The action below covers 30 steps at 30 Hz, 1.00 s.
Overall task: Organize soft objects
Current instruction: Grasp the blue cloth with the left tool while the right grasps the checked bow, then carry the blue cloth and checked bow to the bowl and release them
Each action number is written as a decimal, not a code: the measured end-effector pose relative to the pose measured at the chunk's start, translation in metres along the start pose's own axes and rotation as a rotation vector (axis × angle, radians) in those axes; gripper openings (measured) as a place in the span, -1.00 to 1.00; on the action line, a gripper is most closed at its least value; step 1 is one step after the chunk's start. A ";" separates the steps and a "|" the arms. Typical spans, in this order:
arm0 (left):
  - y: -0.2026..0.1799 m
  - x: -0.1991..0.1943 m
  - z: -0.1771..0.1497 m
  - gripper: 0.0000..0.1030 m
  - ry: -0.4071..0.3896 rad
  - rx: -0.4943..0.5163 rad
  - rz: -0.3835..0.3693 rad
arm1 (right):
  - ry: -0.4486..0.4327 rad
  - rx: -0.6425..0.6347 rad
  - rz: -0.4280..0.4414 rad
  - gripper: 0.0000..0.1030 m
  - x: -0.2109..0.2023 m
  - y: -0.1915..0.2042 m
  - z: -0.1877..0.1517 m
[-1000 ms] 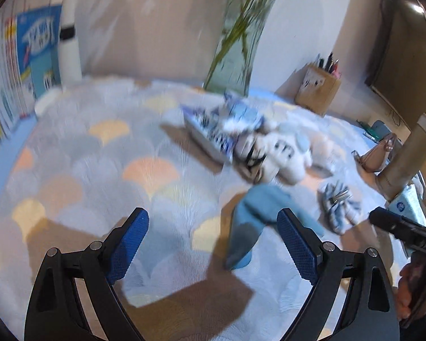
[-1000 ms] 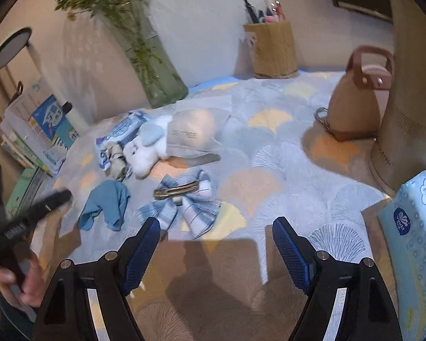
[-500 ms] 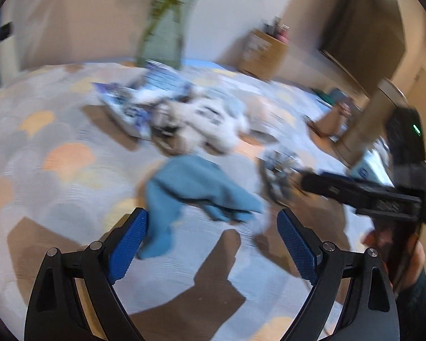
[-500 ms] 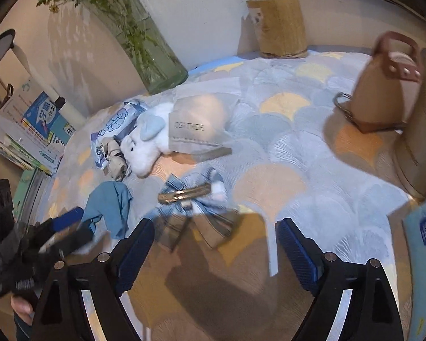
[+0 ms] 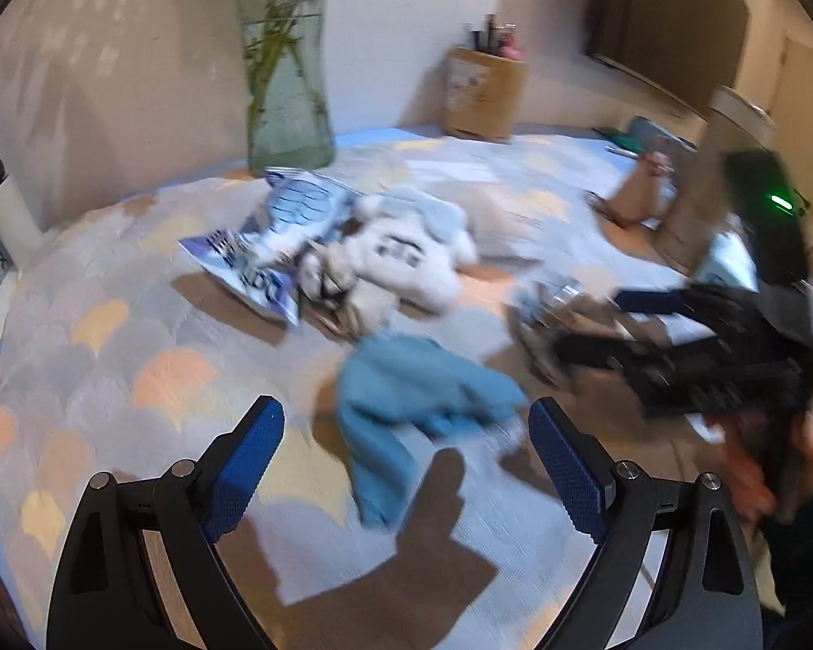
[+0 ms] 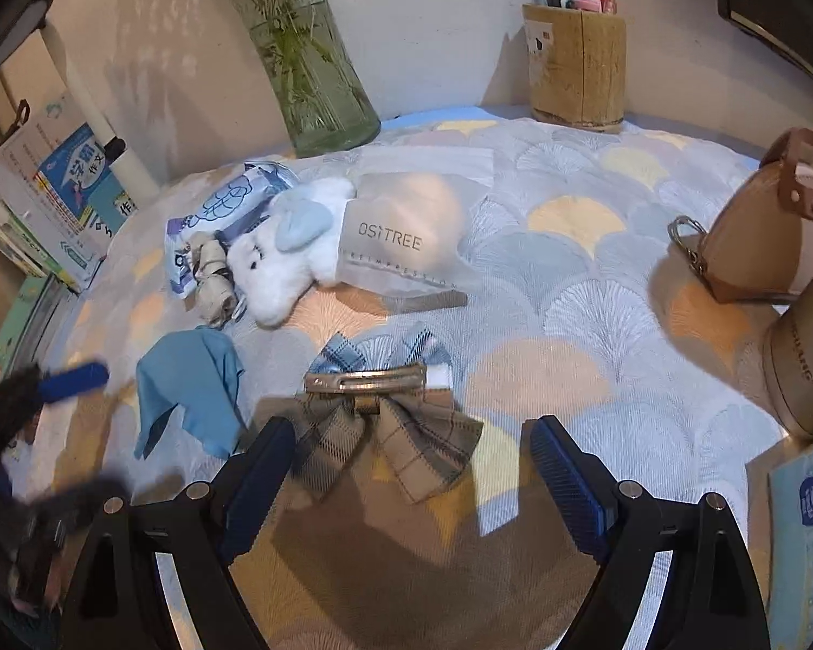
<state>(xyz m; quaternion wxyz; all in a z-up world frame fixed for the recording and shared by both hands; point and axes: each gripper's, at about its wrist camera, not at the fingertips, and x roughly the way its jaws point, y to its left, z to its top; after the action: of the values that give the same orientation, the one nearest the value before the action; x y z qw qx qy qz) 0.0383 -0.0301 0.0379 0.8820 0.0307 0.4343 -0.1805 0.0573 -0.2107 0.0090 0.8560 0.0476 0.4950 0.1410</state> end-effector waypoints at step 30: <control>0.006 0.011 -0.004 -0.73 -0.135 -0.069 -0.067 | -0.258 -0.014 -0.057 -0.36 -0.020 0.017 -0.004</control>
<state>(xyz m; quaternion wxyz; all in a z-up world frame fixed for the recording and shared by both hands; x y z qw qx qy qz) 0.0432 -0.0263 0.0265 0.9033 -0.0266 0.3805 -0.1965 0.0412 -0.2006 0.0279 0.9165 0.0452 0.3812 0.1129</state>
